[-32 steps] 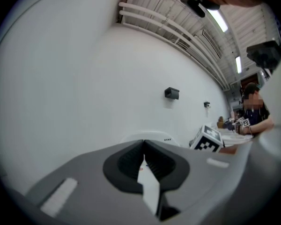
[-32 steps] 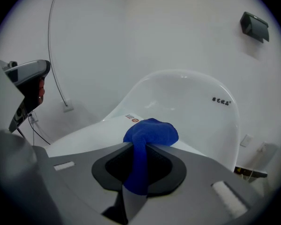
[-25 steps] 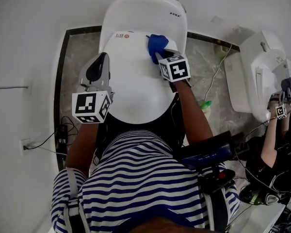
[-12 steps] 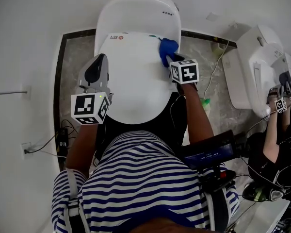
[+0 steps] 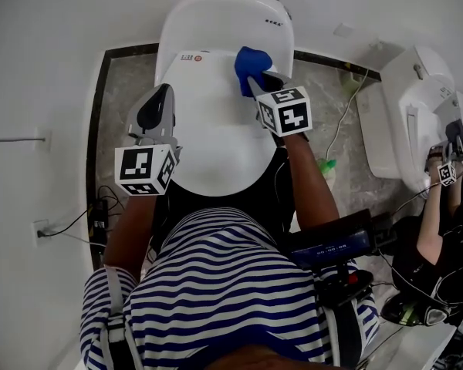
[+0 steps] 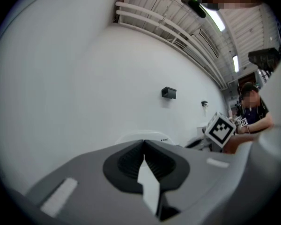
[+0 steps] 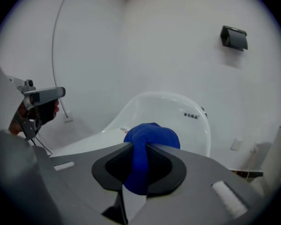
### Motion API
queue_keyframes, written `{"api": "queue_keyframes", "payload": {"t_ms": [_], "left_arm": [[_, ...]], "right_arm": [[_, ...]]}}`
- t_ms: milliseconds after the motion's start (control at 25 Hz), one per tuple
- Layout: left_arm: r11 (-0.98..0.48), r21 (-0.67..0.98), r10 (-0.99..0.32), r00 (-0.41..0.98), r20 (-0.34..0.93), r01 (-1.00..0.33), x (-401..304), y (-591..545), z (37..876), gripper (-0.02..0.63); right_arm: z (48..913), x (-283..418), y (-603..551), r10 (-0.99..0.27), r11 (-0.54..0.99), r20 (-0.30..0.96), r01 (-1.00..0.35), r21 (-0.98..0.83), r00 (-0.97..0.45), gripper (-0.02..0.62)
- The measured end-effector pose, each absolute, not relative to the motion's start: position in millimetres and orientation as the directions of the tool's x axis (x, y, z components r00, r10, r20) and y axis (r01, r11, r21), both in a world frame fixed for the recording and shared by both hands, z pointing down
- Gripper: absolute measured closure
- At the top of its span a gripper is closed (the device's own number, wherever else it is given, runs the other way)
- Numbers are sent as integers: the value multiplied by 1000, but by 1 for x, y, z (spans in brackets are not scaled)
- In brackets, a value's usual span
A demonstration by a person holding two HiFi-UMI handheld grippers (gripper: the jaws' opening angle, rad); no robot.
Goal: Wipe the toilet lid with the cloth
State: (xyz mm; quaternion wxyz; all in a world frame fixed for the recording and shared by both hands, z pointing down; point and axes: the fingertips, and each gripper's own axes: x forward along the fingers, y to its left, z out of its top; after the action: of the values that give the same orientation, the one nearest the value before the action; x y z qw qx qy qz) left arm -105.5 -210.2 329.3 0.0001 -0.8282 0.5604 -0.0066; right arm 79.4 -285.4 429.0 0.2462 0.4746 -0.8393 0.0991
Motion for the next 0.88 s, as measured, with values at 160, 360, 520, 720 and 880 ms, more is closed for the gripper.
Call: {"api": "queue_keyframes", "payload": {"t_ms": [160,360,520,720,880], "left_arm": [[-359,-9,-933,359,13,-933,-112,-208,329,603],[-327,-7,-945,327,13,-945,-131,-203,331,603],[-296,0,-955,296,16,-955,-151,-200,334,603],[-265,7,-964,265,16,-964,-172,-196,336,603],[-249,15,-968,249,13,-968,-183,-195,335,603]], "right_arm": [[410,8,-284,-698,634,485,-770,76,-527,531],[421,-67,-276,-616,727,514,-681,81,-597,531],[434,-112,-271,-563,778,553,-620,104,-614,531],[456,-143,-268,-517,812,599,-573,115,-612,531],[469,-150,-268,-501,820,633,-558,128,-590,531]]}}
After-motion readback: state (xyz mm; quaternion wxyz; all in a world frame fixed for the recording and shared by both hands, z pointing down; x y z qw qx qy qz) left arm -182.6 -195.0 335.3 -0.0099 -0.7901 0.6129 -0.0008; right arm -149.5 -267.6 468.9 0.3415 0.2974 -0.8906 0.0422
